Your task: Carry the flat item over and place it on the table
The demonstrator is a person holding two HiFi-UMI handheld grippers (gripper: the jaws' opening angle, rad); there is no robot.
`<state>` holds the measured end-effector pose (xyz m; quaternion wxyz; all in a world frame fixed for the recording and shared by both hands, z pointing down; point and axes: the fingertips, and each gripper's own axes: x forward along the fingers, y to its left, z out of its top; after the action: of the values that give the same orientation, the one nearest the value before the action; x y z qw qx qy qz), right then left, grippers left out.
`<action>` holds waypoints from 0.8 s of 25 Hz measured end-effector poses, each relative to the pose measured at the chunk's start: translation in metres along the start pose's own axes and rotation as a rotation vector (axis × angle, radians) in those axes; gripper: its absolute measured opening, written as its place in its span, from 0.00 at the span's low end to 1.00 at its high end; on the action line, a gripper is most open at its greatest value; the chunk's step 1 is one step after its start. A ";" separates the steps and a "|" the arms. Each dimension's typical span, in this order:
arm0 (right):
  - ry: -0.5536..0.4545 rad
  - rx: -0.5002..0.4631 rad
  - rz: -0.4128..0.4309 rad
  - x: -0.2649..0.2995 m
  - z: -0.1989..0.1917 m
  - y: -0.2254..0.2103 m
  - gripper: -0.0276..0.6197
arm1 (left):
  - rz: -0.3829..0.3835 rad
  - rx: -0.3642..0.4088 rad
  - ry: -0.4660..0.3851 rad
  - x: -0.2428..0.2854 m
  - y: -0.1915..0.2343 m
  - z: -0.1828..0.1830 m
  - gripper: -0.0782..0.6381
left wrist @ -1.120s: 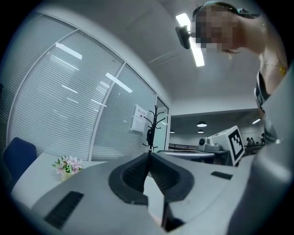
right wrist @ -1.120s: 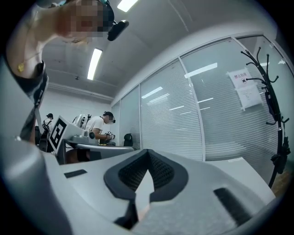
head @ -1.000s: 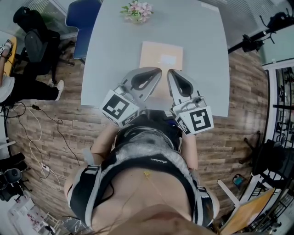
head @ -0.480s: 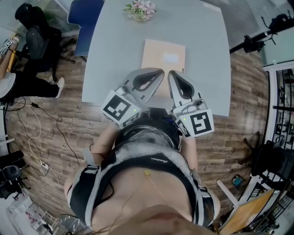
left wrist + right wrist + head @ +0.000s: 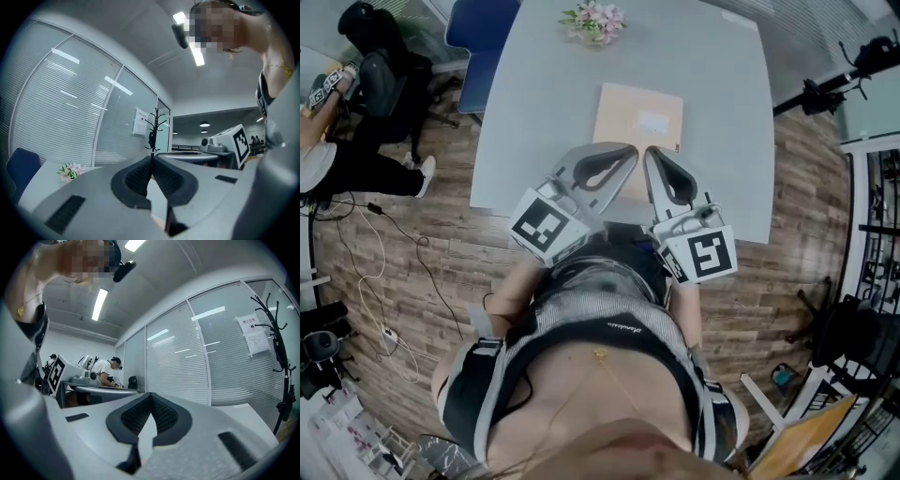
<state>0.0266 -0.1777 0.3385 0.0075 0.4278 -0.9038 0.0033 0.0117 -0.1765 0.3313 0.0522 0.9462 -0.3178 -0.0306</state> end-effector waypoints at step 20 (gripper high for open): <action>0.001 -0.002 0.004 -0.003 0.001 0.001 0.05 | 0.012 0.013 -0.005 -0.002 -0.002 0.003 0.13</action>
<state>0.0282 -0.1749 0.3370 0.0084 0.4258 -0.9048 0.0027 0.0114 -0.1737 0.3277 0.0455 0.9445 -0.3240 -0.0308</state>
